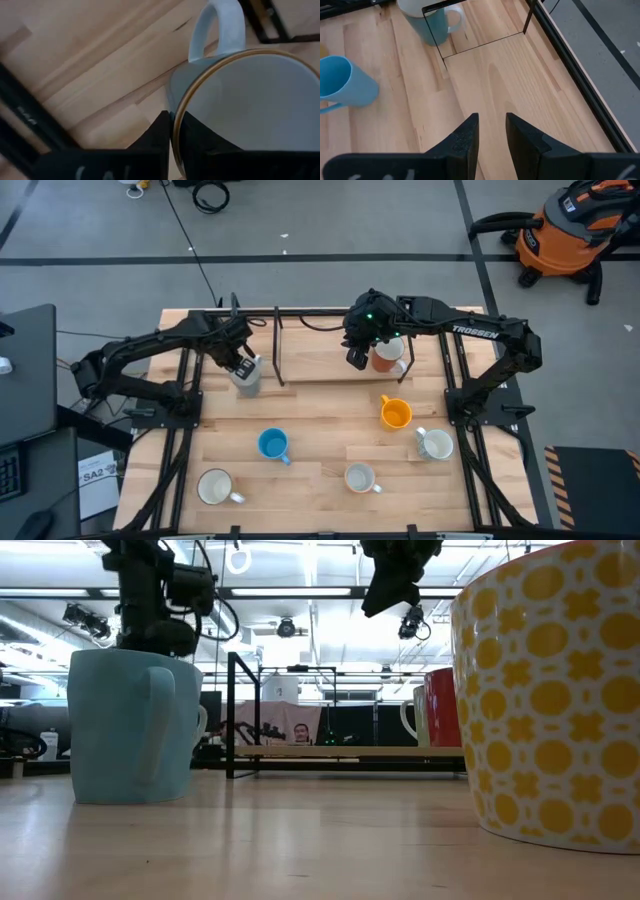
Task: Place coffee mugs
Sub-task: Put the light blue cup on the shelf
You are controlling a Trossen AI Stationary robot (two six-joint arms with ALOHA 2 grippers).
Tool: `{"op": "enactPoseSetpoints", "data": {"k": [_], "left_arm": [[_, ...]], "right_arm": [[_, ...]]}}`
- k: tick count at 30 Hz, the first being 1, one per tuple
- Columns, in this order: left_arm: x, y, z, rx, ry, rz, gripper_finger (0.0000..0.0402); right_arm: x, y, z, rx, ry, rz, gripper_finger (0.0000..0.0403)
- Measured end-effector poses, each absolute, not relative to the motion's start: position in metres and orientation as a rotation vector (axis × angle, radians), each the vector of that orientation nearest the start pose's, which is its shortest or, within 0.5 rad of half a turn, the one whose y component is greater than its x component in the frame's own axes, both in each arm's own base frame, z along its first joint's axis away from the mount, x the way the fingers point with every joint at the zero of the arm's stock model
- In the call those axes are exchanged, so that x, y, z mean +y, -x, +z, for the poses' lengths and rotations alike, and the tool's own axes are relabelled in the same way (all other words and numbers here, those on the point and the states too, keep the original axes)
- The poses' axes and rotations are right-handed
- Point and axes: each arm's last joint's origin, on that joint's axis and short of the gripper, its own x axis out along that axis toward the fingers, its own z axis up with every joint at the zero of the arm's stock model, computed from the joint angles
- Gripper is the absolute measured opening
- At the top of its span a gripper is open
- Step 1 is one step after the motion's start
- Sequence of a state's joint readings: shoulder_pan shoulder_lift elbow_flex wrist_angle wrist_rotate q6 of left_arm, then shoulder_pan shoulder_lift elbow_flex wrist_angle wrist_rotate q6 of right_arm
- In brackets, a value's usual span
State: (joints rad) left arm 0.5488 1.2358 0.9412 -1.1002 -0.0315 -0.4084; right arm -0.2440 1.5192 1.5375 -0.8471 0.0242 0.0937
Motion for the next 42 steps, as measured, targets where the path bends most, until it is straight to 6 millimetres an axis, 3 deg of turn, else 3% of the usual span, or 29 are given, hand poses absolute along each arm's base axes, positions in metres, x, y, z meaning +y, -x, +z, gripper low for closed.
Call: {"op": "enactPoseSetpoints", "data": {"k": [9, 17, 26, 33, 37, 42], "left_arm": [[0.106, -0.169, 0.313, 1.224, 0.662, 0.793, 0.0027], [0.096, -0.154, 0.382, 1.142, 0.682, 0.808, 0.0027], [0.089, -0.147, 0.443, 0.791, 0.776, 0.794, 0.0027], [0.093, -0.17, 0.464, 0.495, 0.819, 0.722, 0.0027], [0.098, -0.196, 0.468, 0.392, 0.823, 0.668, 0.0027], [0.107, -0.244, 0.465, 0.278, 0.813, 0.585, 0.0027]], "right_arm": [[-0.077, -0.306, 0.36, 0.814, -0.179, -0.291, 0.0103], [-0.079, -0.304, 0.362, 0.808, -0.182, -0.299, 0.0103], [-0.092, -0.296, 0.367, 0.792, -0.163, -0.328, 0.0103], [-0.111, -0.288, 0.368, 0.794, -0.151, -0.374, 0.0103], [-0.121, -0.276, 0.376, 0.772, -0.102, -0.414, 0.0103], [-0.131, -0.257, 0.39, 0.735, -0.047, -0.488, 0.0103]]}}
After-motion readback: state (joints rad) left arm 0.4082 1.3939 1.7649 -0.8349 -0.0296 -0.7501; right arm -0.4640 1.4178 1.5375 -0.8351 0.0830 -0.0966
